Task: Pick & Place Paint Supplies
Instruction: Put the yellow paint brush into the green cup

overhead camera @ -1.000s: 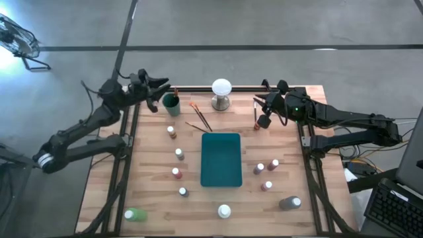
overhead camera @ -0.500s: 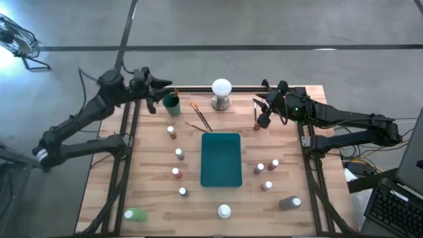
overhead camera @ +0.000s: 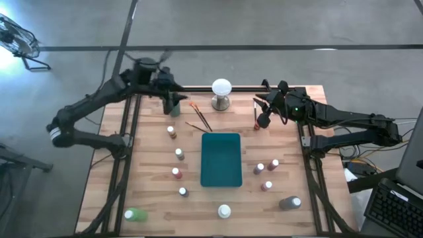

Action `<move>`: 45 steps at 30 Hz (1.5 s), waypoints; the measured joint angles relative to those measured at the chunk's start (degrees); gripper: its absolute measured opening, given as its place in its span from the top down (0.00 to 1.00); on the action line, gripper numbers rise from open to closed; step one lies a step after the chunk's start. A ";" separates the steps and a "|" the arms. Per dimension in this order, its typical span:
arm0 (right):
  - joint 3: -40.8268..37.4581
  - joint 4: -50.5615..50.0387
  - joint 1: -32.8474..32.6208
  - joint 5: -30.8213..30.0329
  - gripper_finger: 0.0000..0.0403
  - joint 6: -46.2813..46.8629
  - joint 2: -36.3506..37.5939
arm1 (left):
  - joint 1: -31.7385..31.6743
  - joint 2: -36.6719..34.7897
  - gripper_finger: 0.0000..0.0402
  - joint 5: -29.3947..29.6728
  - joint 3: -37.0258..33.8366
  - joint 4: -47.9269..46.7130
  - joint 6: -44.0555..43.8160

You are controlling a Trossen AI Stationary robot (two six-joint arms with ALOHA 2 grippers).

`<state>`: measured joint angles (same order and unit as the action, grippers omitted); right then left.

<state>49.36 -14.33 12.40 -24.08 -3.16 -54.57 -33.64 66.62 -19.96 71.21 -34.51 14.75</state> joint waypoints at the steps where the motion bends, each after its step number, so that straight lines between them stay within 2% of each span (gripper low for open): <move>1: 0.00 0.00 0.00 0.00 0.84 0.02 0.00 | 1.11 1.37 0.63 1.50 0.88 -1.68 1.06; 7: 0.00 0.00 0.00 0.00 0.86 0.17 -0.01 | 7.11 8.74 0.63 13.90 4.40 -11.98 7.44; 14: 0.00 0.04 0.01 0.00 0.87 0.17 -0.02 | 9.87 15.56 0.63 23.51 4.54 -21.08 10.90; 35: -0.20 0.06 0.02 -0.01 0.74 0.17 -0.02 | 10.13 30.82 0.63 24.10 4.56 -22.50 17.18; 45: -0.70 0.00 0.02 0.00 0.79 0.17 -0.02 | 10.13 35.06 0.63 24.22 4.54 -19.98 20.12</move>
<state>48.66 -14.33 12.43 -24.08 -2.98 -54.59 -23.51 101.68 4.26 75.75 -54.49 34.88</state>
